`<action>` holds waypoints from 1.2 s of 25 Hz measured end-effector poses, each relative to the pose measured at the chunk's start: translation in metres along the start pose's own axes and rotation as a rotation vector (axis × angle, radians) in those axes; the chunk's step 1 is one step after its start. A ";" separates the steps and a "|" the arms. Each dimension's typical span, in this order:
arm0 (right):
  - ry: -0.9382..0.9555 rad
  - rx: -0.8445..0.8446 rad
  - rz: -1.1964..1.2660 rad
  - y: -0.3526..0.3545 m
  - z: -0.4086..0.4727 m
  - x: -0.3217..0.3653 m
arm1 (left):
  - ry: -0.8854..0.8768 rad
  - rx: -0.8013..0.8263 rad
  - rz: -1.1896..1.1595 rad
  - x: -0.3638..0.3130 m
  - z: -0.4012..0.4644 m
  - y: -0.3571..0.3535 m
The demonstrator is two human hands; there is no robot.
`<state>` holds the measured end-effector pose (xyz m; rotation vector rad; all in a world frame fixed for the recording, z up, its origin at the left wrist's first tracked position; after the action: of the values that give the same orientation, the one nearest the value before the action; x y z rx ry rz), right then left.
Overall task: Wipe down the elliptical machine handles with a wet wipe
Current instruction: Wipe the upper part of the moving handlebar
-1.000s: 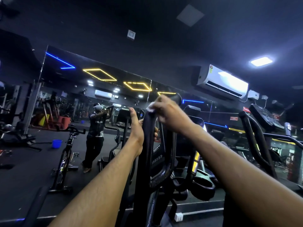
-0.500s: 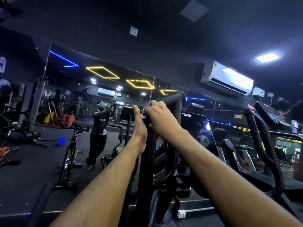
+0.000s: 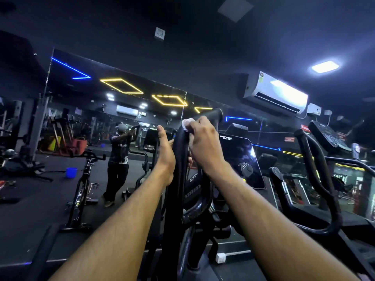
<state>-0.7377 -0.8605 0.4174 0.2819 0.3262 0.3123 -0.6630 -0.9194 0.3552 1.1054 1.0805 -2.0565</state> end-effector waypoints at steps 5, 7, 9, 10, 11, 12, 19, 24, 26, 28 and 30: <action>-0.170 -0.140 0.149 0.024 -0.015 -0.048 | -0.020 -0.049 0.036 0.003 0.006 0.003; -0.267 -0.192 0.060 0.029 -0.007 -0.080 | -0.014 -0.069 0.049 0.005 0.009 0.005; -0.155 -0.102 -0.033 0.018 -0.001 -0.087 | -0.016 -0.072 0.063 0.005 0.010 0.006; -0.086 -0.058 -0.066 0.014 -0.002 -0.087 | -0.016 -0.073 0.070 0.005 0.010 0.007; -0.031 -0.024 -0.085 0.012 -0.003 -0.087 | -0.015 -0.072 0.073 0.006 0.010 0.007; 0.016 0.010 -0.107 0.012 -0.006 -0.088 | -0.015 -0.071 0.075 0.006 0.010 0.007; 0.061 0.132 0.008 0.020 -0.075 -0.076 | -0.040 -0.077 0.085 0.004 0.004 0.003; -0.152 -0.063 0.110 0.046 -0.021 -0.102 | -0.046 -0.100 0.107 0.006 0.010 0.007; -0.204 -0.101 0.110 0.038 -0.005 -0.104 | -0.045 -0.102 0.108 0.007 0.013 0.009; -0.234 -0.136 0.109 0.022 -0.017 -0.097 | -0.037 -0.097 0.106 0.009 0.014 0.010; -0.253 -0.188 0.108 0.013 -0.044 -0.089 | -0.036 -0.100 0.106 0.010 0.015 0.010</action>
<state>-0.8372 -0.8695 0.4055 0.1511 0.0317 0.4062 -0.6666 -0.9382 0.3479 1.0496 1.0714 -1.9121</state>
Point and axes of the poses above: each hand's wrist, its own z-axis towards the middle knuckle, its own y-axis out of the back of the hand, x = y × z, the point moved 3 cm from there along z, towards the middle knuckle, and after that the axes turned 11 degrees about y, right-handed, at the moved point
